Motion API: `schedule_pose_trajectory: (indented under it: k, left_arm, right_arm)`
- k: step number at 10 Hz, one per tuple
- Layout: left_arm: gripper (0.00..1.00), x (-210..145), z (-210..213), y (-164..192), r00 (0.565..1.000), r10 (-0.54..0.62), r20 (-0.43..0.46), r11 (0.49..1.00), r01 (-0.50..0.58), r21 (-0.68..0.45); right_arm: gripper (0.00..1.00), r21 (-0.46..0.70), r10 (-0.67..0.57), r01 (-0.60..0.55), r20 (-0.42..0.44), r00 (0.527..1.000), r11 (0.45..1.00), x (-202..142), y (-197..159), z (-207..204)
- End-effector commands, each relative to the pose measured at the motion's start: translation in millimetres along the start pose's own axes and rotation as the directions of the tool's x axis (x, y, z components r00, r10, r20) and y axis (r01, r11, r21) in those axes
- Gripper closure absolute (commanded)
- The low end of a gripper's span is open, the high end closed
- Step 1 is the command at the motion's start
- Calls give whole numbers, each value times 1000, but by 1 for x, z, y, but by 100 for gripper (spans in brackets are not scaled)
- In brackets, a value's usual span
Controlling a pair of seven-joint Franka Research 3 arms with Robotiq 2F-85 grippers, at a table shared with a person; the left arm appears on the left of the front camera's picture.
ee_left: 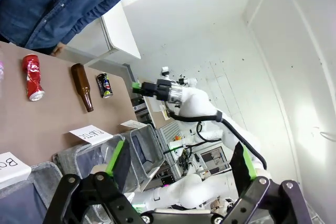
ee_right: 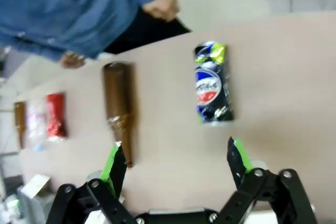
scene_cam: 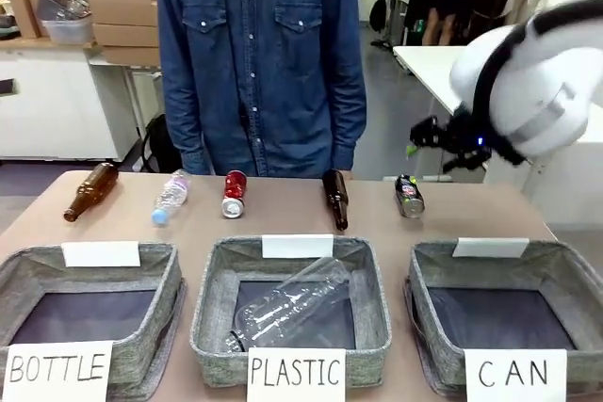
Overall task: Sort the can waste into the basket.
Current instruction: Pick up the can waste from the table and place it in the right Fabric basket.
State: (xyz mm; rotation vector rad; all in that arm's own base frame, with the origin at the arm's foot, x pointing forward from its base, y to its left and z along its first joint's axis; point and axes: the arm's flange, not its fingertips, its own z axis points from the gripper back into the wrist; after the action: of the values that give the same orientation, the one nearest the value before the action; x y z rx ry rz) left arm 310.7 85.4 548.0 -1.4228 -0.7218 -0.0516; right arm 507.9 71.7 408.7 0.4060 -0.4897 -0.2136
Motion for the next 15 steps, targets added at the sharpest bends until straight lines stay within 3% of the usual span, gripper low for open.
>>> schedule_pose_trajectory:
  k: [1,3,5,6,7,10,15]
  left_arm:
    - [0,1,-1,-1,1000,-18,11,1000,18,-20]
    - [0,1,-1,-1,1000,-18,11,1000,18,-20]
    - [0,1,-1,-1,1000,-18,11,1000,18,-20]
    - [0,1,-1,-1,1000,-18,11,1000,18,-20]
    - [0,1,-1,-1,1000,-18,11,1000,18,-20]
    - [0,1,-1,-1,1000,-18,11,1000,18,-20]
    - [0,1,-1,-1,1000,-18,11,1000,18,-20]
  right_arm:
    - [0,-126,-12,14,15,1000,992,13,2,-31]
    - [0,-100,-23,25,26,999,995,16,-10,-58]
    - [0,-94,16,-14,17,1000,995,0,-16,-45]
    - [0,-108,7,-6,11,1000,994,1,-24,-63]
    - [0,-157,105,-103,5,994,982,7,-16,-55]
    - [0,-267,216,-219,-39,976,939,22,-2,-85]
    - [0,-216,242,-261,-109,964,941,22,11,-116]
